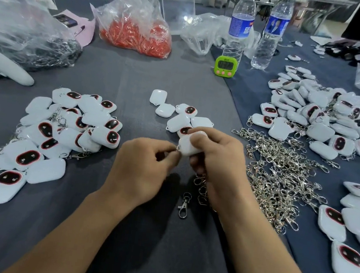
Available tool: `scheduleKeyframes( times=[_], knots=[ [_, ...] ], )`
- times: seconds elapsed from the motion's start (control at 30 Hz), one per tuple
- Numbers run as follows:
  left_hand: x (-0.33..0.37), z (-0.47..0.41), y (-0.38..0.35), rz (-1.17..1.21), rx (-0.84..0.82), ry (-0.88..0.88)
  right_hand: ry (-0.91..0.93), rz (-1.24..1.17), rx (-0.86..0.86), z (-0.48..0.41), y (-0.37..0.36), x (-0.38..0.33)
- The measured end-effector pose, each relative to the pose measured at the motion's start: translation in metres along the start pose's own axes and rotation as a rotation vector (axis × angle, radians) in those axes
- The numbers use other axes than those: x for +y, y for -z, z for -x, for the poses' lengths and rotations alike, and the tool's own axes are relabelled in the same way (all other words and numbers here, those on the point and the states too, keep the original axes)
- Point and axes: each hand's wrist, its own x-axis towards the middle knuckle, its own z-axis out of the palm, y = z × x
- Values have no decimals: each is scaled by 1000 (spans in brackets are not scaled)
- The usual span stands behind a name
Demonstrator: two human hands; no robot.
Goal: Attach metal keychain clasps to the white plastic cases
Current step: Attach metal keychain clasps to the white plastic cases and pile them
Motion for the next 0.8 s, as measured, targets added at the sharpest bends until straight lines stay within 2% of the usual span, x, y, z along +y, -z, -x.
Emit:
scheduleKeyframes(
  times=[0.07,0.17,0.23,0.37,0.4,0.43,0.5,0.53,0.6,0.67,0.73,0.8],
  knots=[
    [0,-3,1,302,-1,141,-165,-243,-26,-1,4,-4],
    [2,-4,1,405,-15,137,-270,-396,-58,-1,5,-5],
    [4,-5,0,461,-62,129,-272,-395,-78,0,4,-4],
    [6,-7,2,613,-83,254,-199,-387,-111,1,3,-3],
    [5,-7,4,538,-77,232,-140,-341,-99,2,3,-2],
    [2,-6,6,352,-63,143,-39,-220,-73,4,2,-1],
    [-1,-3,10,-200,-24,-147,244,221,10,10,-3,6],
    [1,-2,11,-394,3,-262,363,414,41,13,-6,10],
    [4,0,9,-528,5,-349,415,529,70,14,-10,15],
    [1,4,5,-397,25,-228,238,282,57,8,-7,10],
    [-1,0,4,29,-17,36,-22,-71,20,3,-2,2],
    [0,-6,3,420,-108,229,-216,-313,-6,2,0,-2]
  ],
)
